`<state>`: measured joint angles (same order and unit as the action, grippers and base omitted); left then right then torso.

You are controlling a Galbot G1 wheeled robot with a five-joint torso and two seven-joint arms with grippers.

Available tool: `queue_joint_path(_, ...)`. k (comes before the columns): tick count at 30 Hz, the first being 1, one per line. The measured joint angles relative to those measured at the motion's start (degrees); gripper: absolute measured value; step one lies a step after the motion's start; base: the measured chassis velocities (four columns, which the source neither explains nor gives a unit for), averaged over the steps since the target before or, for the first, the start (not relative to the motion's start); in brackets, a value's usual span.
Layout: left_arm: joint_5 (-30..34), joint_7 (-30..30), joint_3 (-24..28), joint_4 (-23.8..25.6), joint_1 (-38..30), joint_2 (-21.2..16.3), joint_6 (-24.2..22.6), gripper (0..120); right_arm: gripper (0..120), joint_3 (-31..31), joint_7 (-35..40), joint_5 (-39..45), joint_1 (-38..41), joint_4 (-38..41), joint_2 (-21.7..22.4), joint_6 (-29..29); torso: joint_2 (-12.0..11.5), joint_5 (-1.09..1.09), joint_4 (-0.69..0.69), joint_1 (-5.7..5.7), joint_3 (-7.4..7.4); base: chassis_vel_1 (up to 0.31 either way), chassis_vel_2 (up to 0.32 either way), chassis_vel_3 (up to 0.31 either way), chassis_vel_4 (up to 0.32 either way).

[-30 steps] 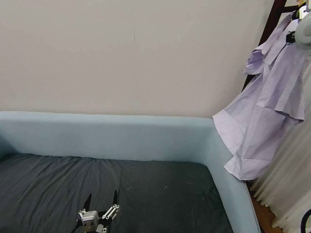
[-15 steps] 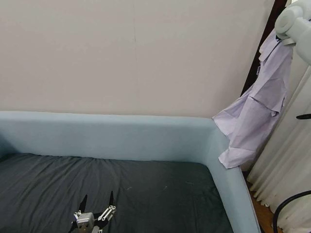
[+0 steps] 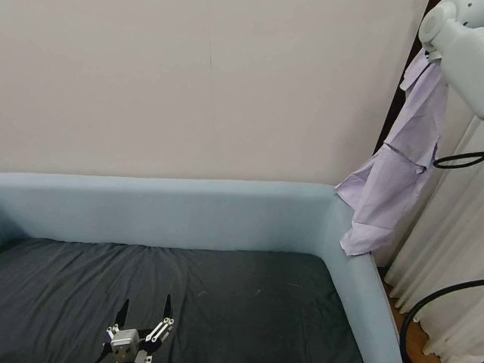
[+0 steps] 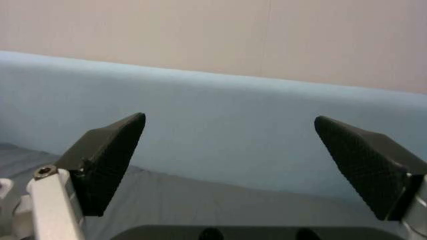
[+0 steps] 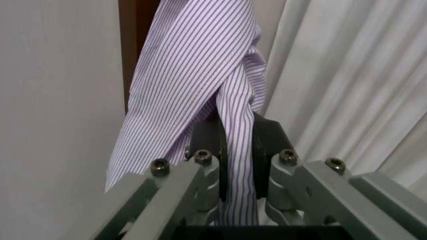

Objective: Pick up the clothes from the sofa and hang them on the clothes hanger.

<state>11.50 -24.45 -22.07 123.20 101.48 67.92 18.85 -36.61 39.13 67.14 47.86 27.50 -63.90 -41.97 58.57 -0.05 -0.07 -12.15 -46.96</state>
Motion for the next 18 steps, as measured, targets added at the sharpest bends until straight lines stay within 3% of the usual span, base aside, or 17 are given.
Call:
queue_joint_path(8, 0.6, 0.1, -1.3, 1.4, 1.0, -1.6, 0.0, 100, 8, 4.6, 0.5, -1.8, -0.7, -3.6, -2.3, 0.0, 0.0, 0.00, -0.01, 0.00, 0.00, 0.000, 0.000, 0.000, 0.000)
queue_joint_path(18, 1.3, 0.2, -2.1, 2.5, 1.6, -1.3, 0.2, 100, 8, 4.1, -0.6, -1.6, -1.6, -5.1, -3.3, 0.1, 0.0, 0.00, -0.02, 0.00, 0.00, 0.000, 0.000, 0.000, 0.000)
